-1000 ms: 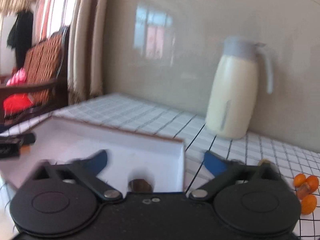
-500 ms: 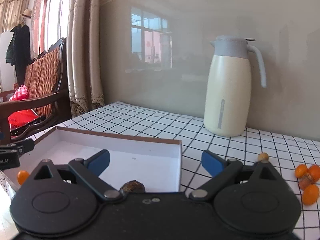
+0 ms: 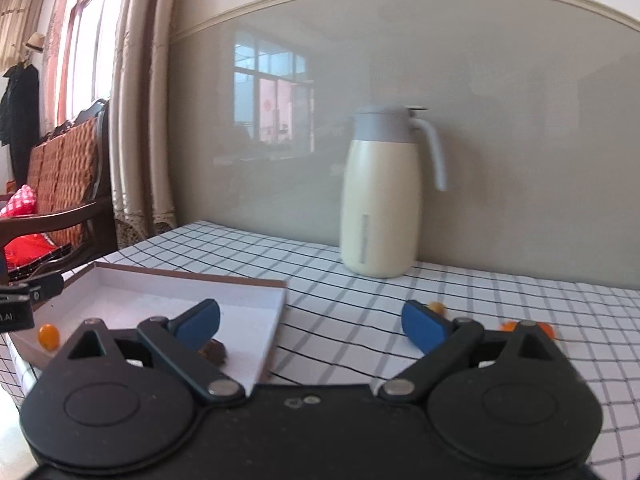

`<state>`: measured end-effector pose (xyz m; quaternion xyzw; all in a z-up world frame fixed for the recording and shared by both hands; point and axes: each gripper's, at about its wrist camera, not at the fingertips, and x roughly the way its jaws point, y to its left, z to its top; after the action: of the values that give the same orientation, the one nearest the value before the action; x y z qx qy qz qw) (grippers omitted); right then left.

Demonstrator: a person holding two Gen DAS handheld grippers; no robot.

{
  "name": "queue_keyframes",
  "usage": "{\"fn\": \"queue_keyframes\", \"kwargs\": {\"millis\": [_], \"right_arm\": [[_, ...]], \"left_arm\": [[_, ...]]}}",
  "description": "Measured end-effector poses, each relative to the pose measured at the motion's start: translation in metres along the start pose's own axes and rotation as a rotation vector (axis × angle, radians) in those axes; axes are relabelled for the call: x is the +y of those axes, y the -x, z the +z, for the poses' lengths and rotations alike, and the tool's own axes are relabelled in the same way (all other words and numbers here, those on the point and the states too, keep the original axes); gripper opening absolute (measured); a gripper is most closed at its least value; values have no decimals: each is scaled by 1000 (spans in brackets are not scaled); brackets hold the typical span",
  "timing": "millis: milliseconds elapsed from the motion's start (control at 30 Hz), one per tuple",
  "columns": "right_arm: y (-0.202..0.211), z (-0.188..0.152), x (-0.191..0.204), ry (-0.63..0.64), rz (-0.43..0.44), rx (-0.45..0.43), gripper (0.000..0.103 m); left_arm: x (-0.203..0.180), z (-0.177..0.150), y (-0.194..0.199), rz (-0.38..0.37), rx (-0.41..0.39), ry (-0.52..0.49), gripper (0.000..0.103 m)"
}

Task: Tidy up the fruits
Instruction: 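Grasp a dark brown fruit with the left tool while the right tool grasps an orange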

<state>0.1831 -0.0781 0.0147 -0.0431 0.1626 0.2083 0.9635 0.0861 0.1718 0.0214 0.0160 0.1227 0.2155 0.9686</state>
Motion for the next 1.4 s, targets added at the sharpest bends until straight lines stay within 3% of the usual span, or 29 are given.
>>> {"fn": "queue_keyframes", "kwargs": {"millis": [300,733,967,1333,1400], "right_arm": [[39,-17,-32,41,-98,-2,84],[68,-34,-95,-20,-227,-4,77],[57,-39,-122,-32,-279,22,72],[8,-48,-145,-67,-273,87,59],[-3,-49,-148,-73,-271,108,56]], "left_arm": [[-50,5,27,-108,-31,-32,103],[-136,6,38,-255,-53,-99,103],[-173,8,23,-298,-50,-114,103],[-220,-1,-12,-335,3,-152,102],[-227,-1,-22,-334,13,-165,96]]}}
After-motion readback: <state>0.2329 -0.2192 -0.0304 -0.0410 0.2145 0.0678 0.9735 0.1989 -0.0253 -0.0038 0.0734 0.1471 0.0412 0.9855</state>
